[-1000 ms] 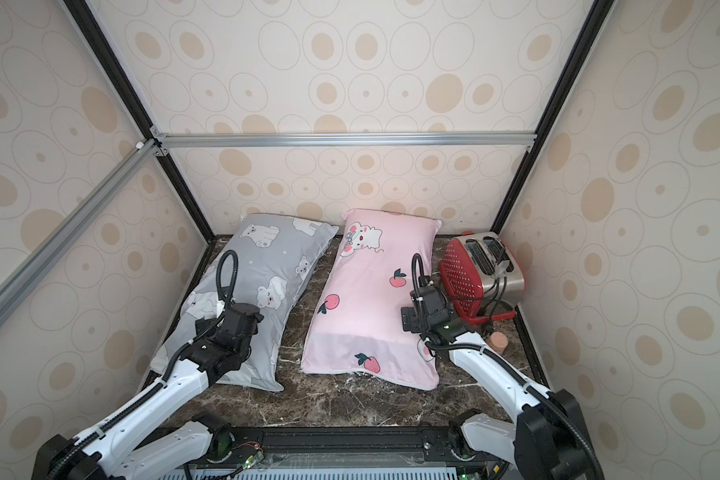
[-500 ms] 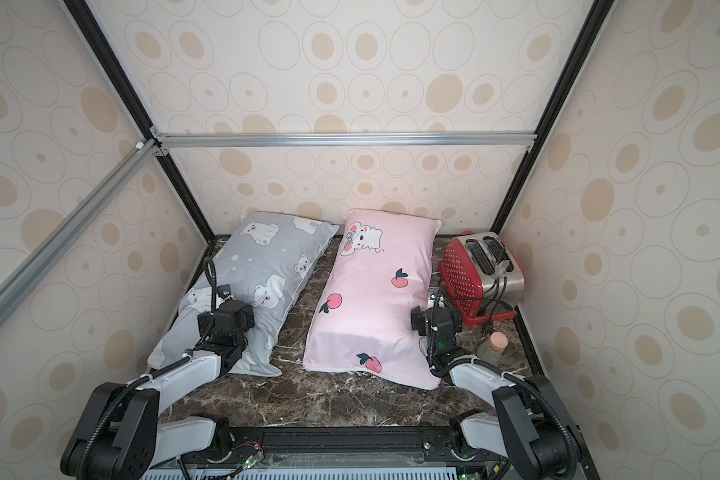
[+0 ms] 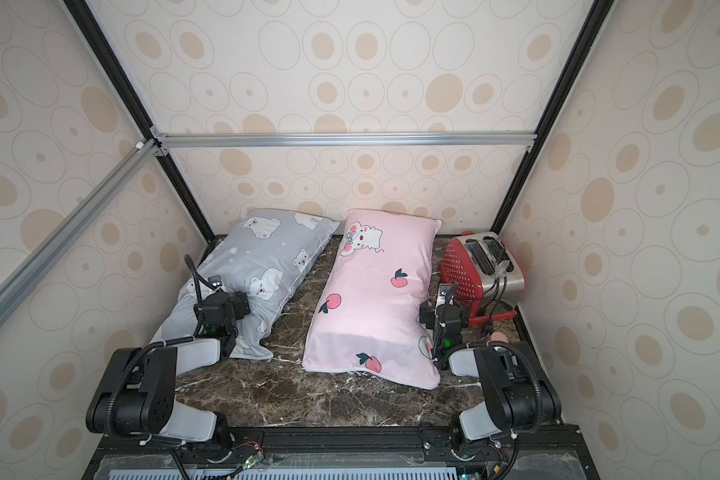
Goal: Zip up pillowcases
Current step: Reset both arms
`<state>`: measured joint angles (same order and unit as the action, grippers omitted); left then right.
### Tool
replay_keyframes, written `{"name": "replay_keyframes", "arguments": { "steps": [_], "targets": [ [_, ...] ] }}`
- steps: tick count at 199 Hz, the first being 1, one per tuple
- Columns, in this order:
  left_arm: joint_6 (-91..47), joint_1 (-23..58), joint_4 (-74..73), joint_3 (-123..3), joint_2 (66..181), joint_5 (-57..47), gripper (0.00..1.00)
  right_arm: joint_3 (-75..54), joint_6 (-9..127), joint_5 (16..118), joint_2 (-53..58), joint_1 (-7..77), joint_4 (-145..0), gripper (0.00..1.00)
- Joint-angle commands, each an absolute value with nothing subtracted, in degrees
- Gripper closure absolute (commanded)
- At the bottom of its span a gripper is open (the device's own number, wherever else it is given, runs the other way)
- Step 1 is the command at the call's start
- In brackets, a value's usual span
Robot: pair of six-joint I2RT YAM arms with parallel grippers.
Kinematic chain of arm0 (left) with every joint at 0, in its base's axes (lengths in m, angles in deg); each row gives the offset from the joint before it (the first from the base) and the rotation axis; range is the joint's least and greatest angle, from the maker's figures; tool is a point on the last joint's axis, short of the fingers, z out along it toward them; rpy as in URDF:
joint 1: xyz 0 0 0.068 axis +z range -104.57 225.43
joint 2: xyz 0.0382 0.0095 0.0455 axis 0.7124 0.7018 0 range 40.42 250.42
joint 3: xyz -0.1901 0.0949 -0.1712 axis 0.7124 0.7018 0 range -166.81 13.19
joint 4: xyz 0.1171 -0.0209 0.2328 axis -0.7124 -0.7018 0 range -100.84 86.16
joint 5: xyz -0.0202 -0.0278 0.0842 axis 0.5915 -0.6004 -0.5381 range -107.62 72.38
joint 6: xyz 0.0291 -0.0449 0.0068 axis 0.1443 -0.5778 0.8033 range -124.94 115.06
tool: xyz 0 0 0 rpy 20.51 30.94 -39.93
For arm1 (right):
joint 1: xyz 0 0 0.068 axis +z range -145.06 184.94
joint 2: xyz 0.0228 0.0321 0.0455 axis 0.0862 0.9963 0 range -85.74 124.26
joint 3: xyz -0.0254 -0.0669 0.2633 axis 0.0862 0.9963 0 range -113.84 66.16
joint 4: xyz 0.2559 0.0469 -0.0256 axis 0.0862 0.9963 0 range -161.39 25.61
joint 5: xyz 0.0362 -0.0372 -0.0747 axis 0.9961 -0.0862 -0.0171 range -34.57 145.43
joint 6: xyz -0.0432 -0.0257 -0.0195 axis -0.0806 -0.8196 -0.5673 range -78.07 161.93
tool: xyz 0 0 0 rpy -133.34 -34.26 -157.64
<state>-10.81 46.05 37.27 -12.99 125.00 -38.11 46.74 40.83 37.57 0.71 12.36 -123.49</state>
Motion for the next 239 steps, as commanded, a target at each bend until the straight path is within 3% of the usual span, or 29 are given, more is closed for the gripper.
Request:
{"name": "replay_keyframes", "arguments": {
  "steps": [1,55,239],
  "targets": [
    [-9.41,46.40,44.82,-11.18,128.76,-33.13,0.01,46.65,41.77,41.53,3.70,9.97,-128.81,0.00],
    [-9.22,46.22,45.00,-10.81,128.80,-33.35,0.01,43.33,44.39,41.04,1.97,8.33,-118.53,0.01],
    [-8.91,46.05,45.73,-10.46,128.53,-33.44,0.01,42.91,43.34,39.88,2.32,9.35,-118.61,0.00]
  ]
}}
